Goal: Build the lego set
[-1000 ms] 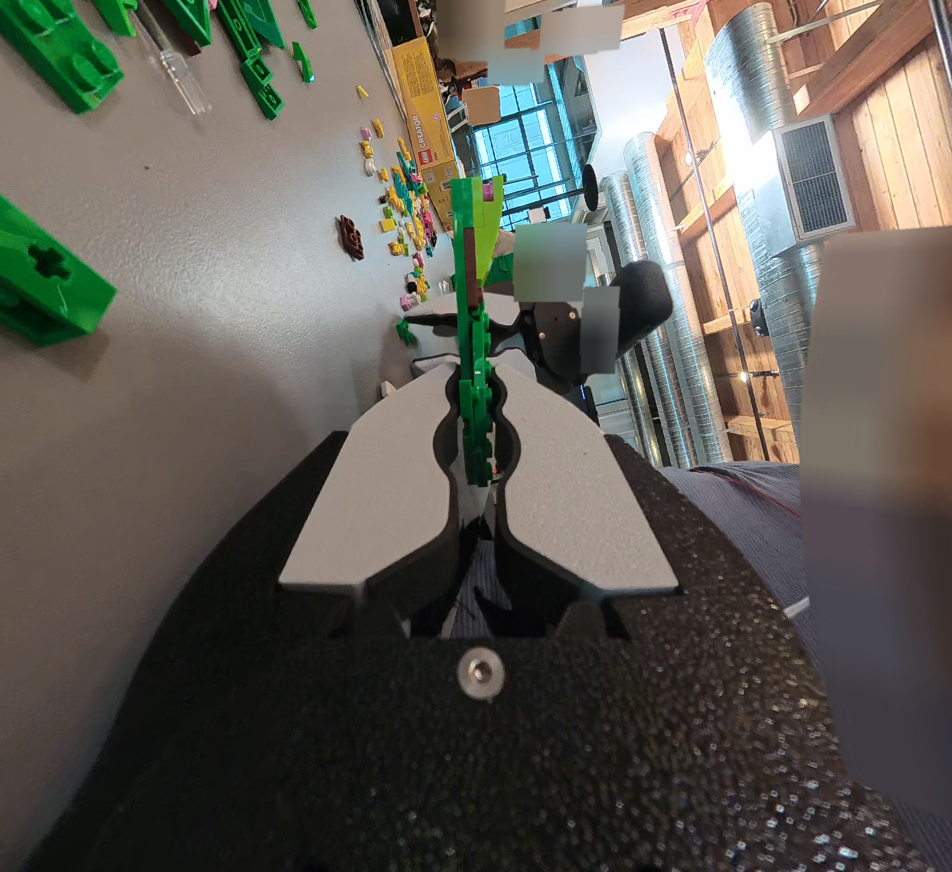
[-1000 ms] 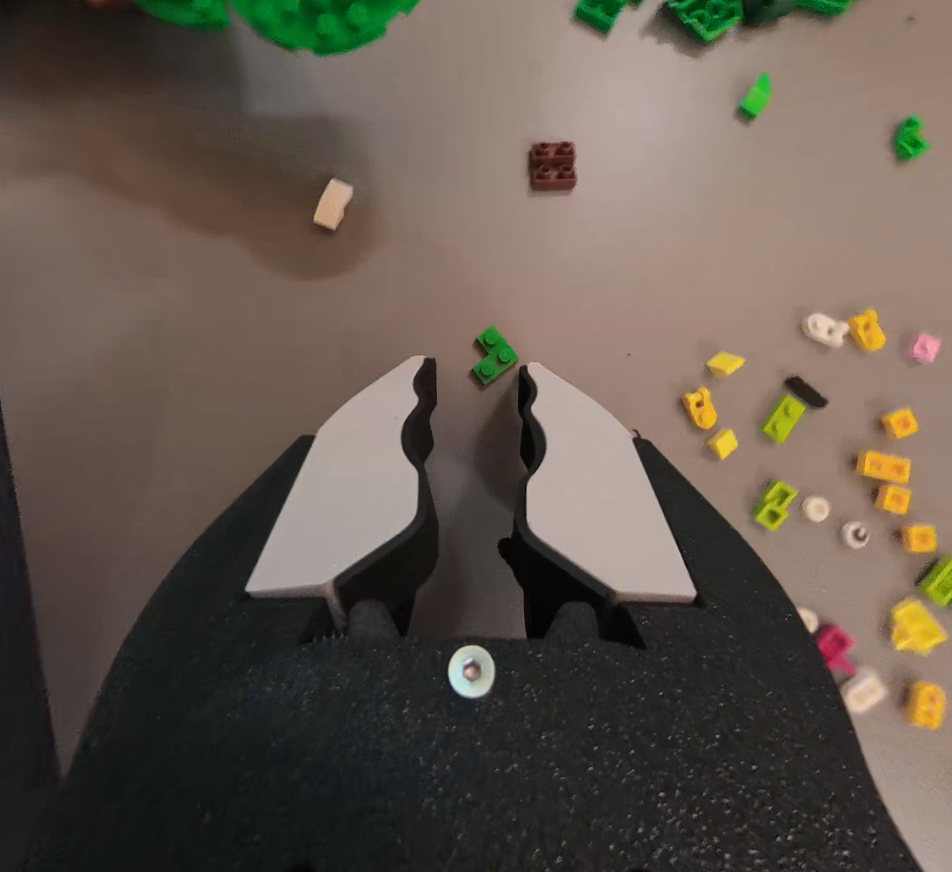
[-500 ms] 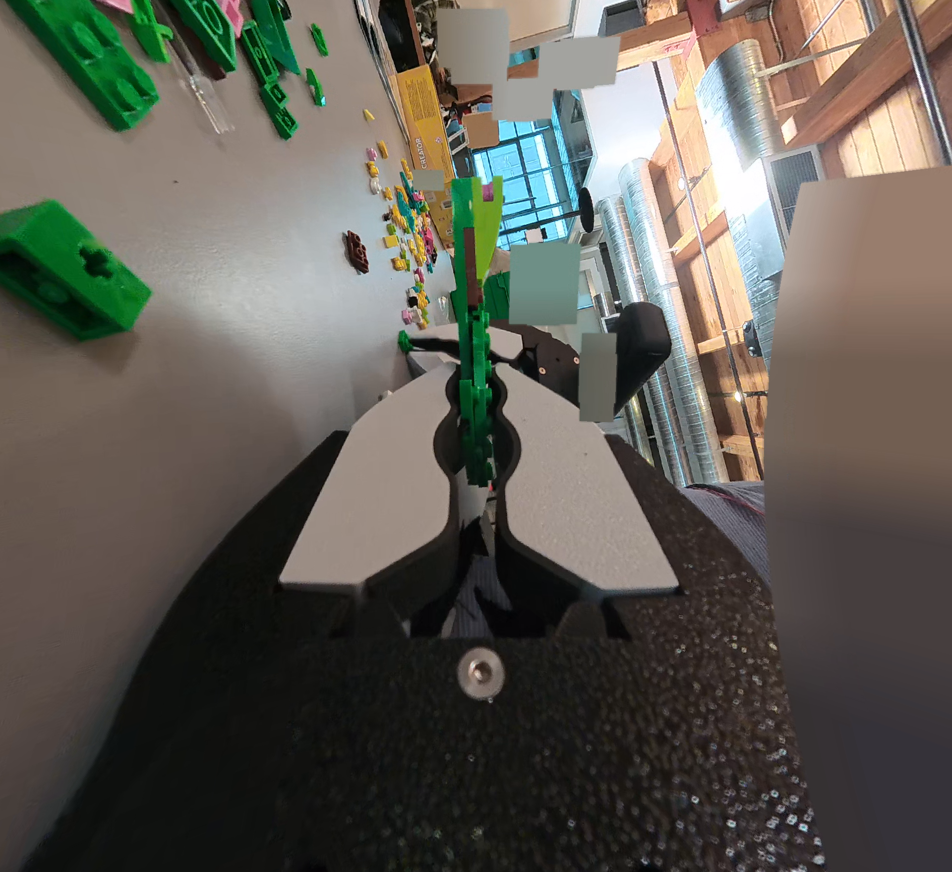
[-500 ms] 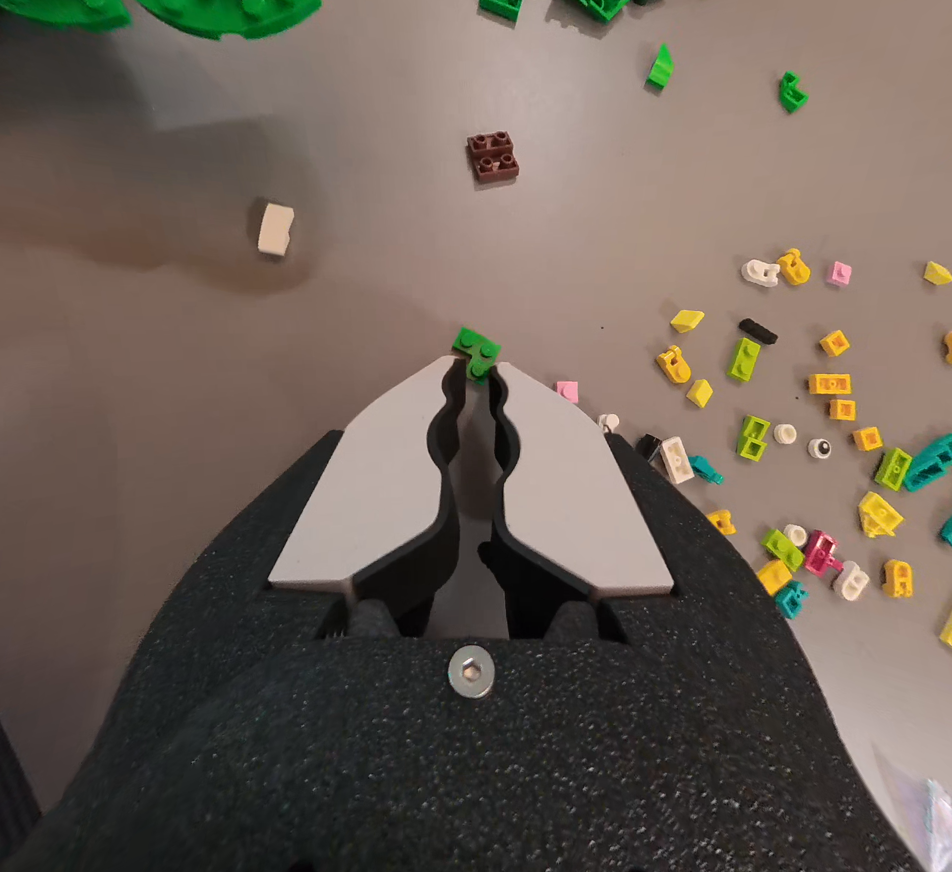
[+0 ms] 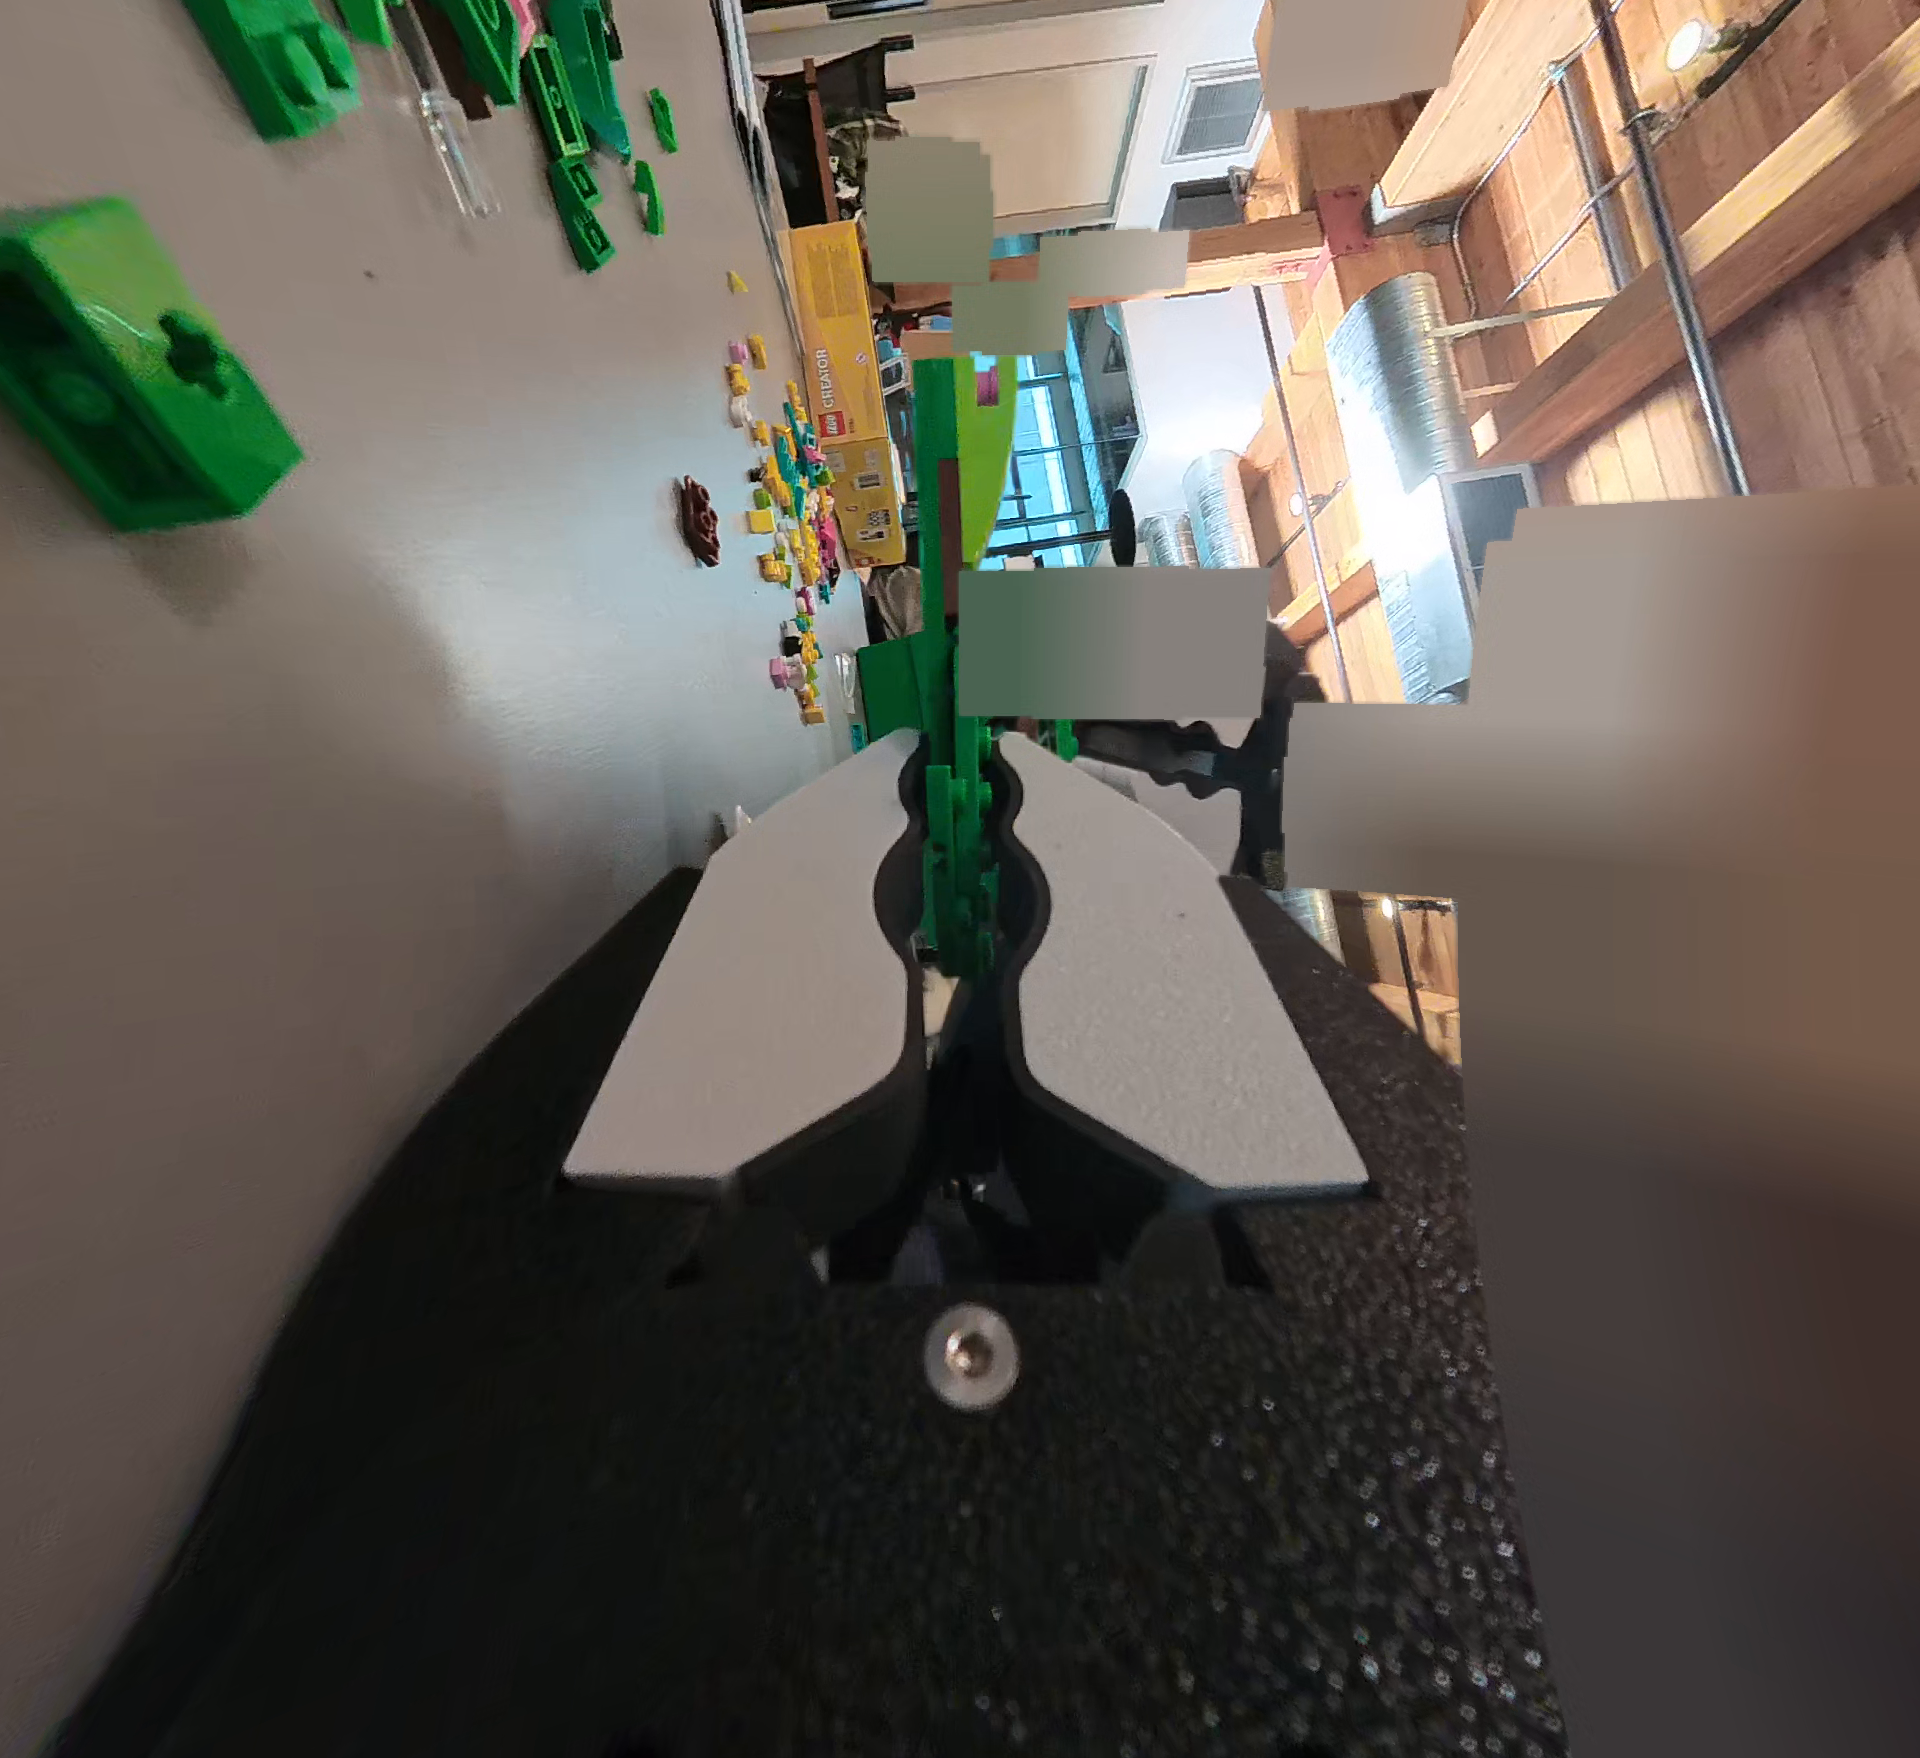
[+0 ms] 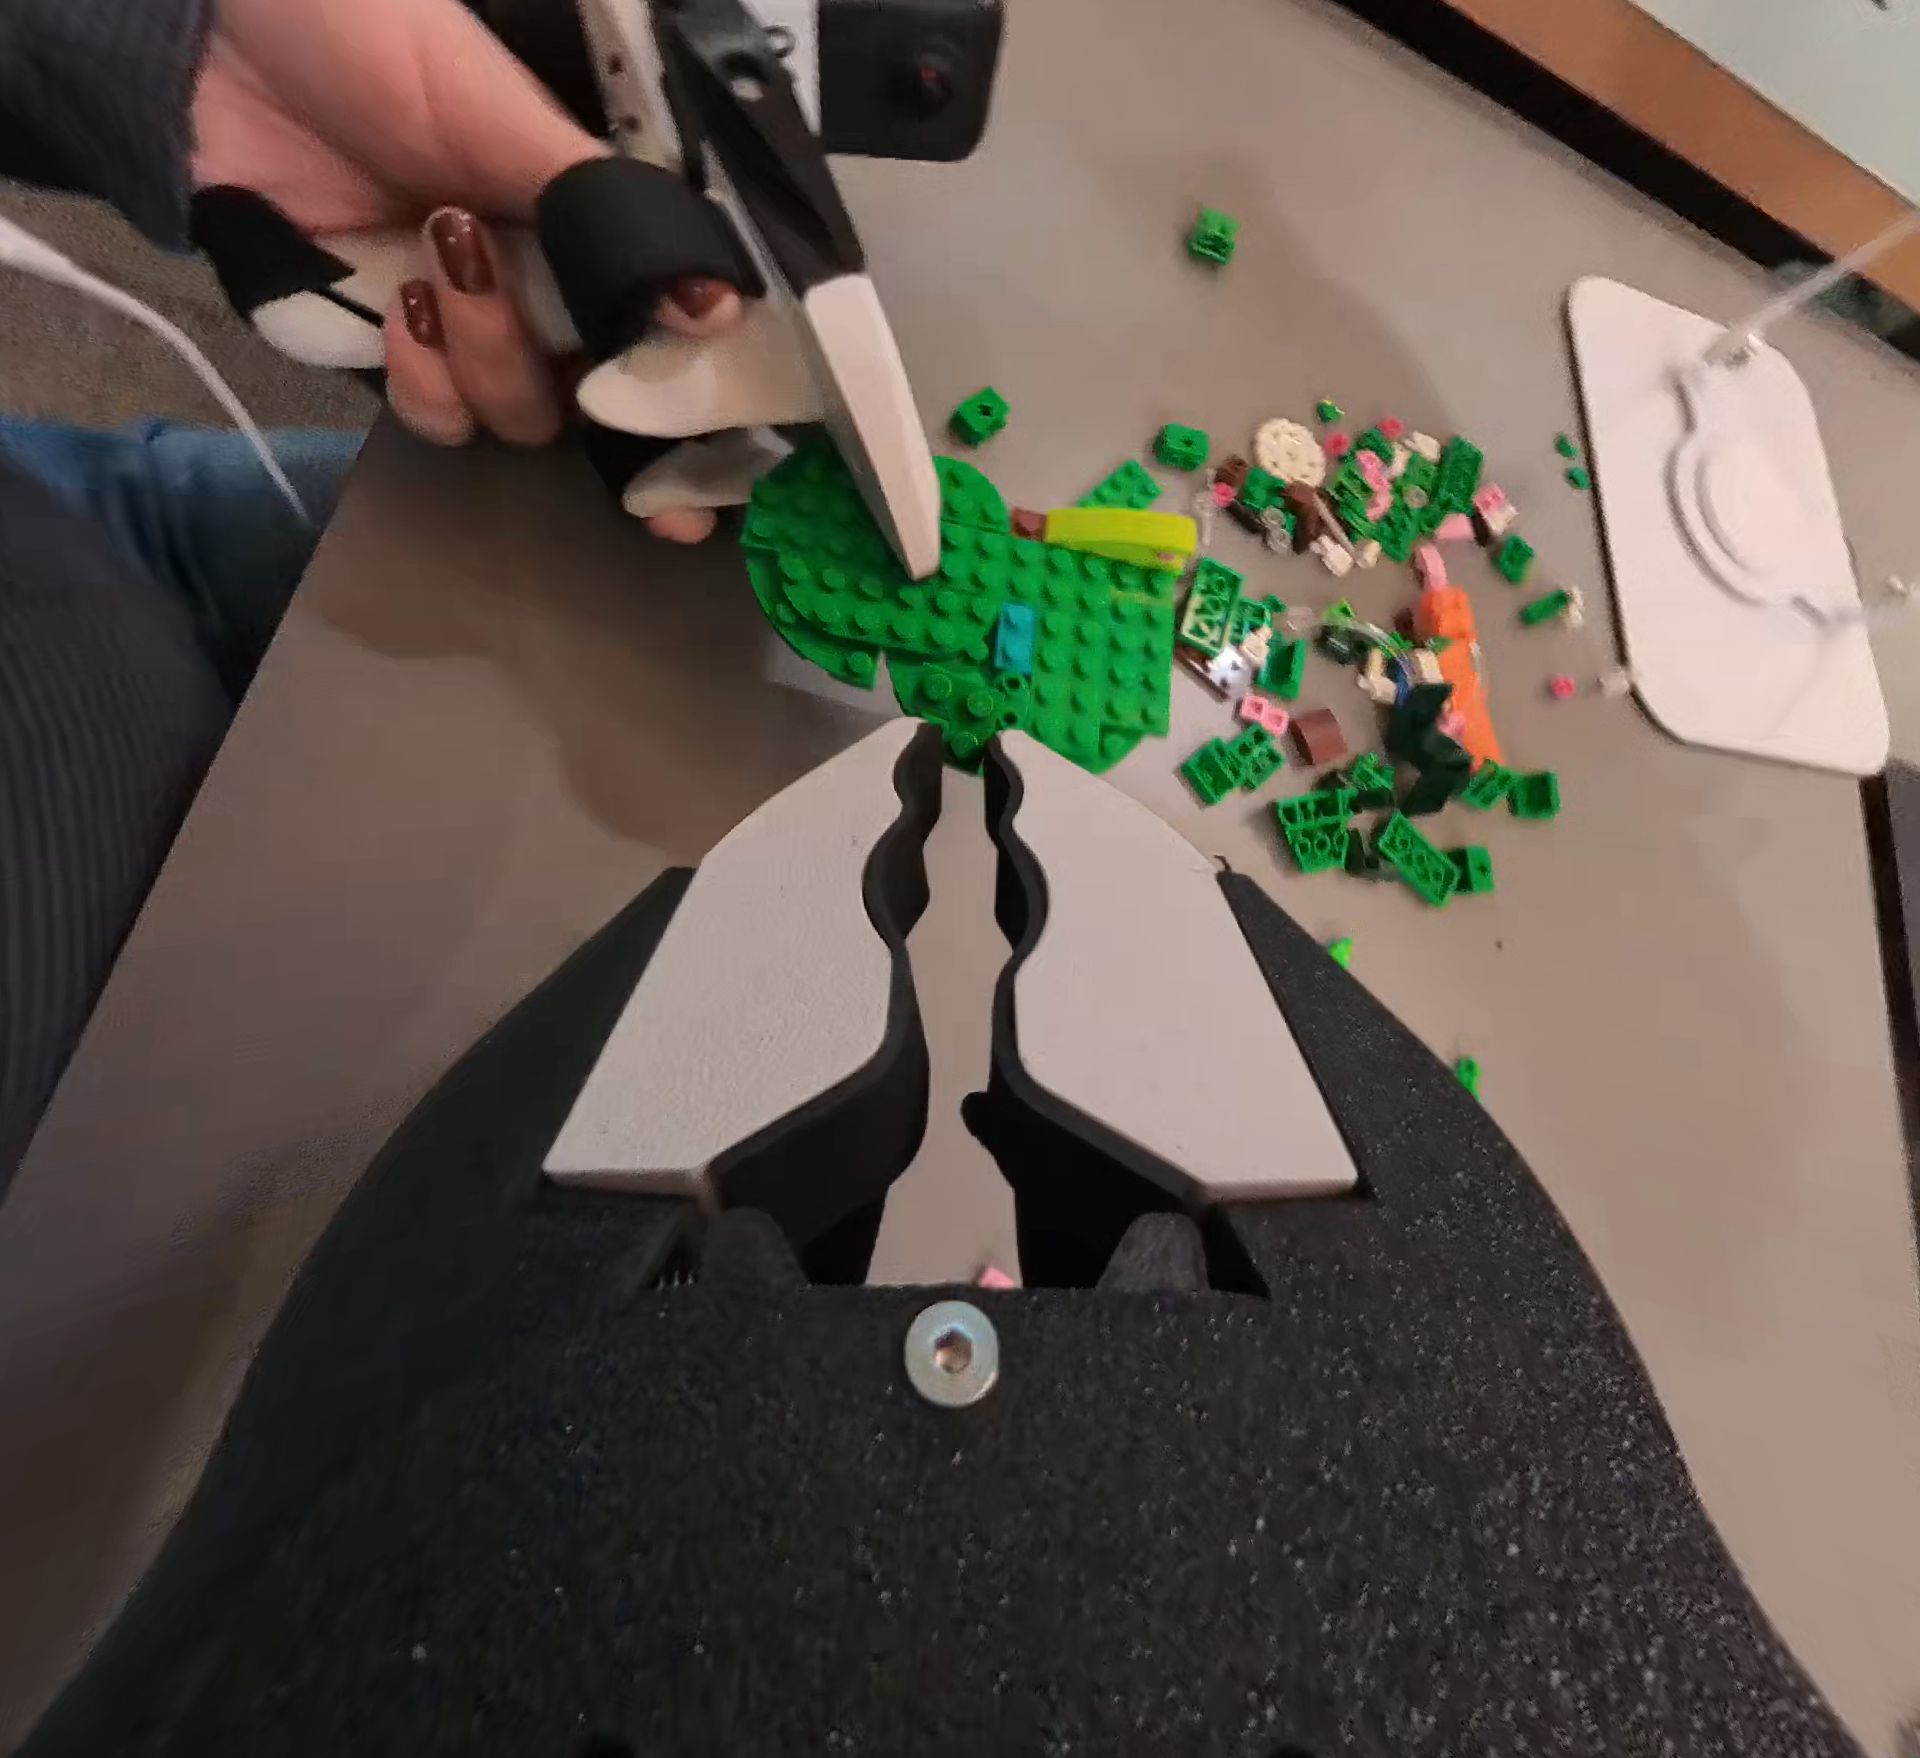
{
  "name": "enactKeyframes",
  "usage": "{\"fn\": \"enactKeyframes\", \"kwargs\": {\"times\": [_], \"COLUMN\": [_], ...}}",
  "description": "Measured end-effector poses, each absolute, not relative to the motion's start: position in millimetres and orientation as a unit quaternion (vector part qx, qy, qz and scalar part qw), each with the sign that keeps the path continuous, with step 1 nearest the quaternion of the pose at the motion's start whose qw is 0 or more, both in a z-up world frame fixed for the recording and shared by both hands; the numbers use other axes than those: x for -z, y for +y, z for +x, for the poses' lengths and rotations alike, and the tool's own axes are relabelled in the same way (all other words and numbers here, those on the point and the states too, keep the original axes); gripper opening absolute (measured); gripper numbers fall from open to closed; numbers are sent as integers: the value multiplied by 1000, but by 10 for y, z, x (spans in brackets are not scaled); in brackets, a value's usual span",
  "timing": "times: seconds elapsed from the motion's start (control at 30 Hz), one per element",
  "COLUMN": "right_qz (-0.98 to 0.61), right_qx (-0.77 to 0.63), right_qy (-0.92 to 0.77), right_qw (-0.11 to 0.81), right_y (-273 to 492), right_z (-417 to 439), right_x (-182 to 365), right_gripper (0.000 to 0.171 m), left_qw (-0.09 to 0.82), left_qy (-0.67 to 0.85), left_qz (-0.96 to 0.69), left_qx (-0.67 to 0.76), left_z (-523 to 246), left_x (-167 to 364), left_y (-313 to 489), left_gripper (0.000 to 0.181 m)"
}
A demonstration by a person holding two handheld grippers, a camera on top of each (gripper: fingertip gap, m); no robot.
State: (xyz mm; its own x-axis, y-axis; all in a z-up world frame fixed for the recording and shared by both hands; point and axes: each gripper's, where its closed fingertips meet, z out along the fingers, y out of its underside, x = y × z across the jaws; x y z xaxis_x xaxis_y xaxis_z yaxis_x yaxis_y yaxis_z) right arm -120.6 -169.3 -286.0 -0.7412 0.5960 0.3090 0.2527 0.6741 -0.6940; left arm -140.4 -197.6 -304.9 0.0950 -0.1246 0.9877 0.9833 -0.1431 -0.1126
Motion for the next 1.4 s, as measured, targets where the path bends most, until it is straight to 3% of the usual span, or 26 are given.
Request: {"fn": "enactKeyframes", "kwargs": {"times": [0.73, 1.2, 1.4], "right_qz": [-184, -182, -177], "right_qx": [-194, -165, -164], "right_qy": [-944, -943, -939], "right_qw": [195, 226, 247], "right_y": [-1768, -1749, -1734], "right_z": [-1230, -1255, -1266], "right_x": [3061, 3048, 3031], "right_gripper": [7, 7, 16], "left_qw": [505, 507, 509], "left_qy": [-402, -404, -406], "left_qz": [-534, -529, -524], "left_qx": [547, 548, 549], "left_z": [-1325, -1339, -1349], "left_x": [3051, 3043, 3034], "left_y": [-1955, -1955, -1959], "left_gripper": [8, 9, 8]}}
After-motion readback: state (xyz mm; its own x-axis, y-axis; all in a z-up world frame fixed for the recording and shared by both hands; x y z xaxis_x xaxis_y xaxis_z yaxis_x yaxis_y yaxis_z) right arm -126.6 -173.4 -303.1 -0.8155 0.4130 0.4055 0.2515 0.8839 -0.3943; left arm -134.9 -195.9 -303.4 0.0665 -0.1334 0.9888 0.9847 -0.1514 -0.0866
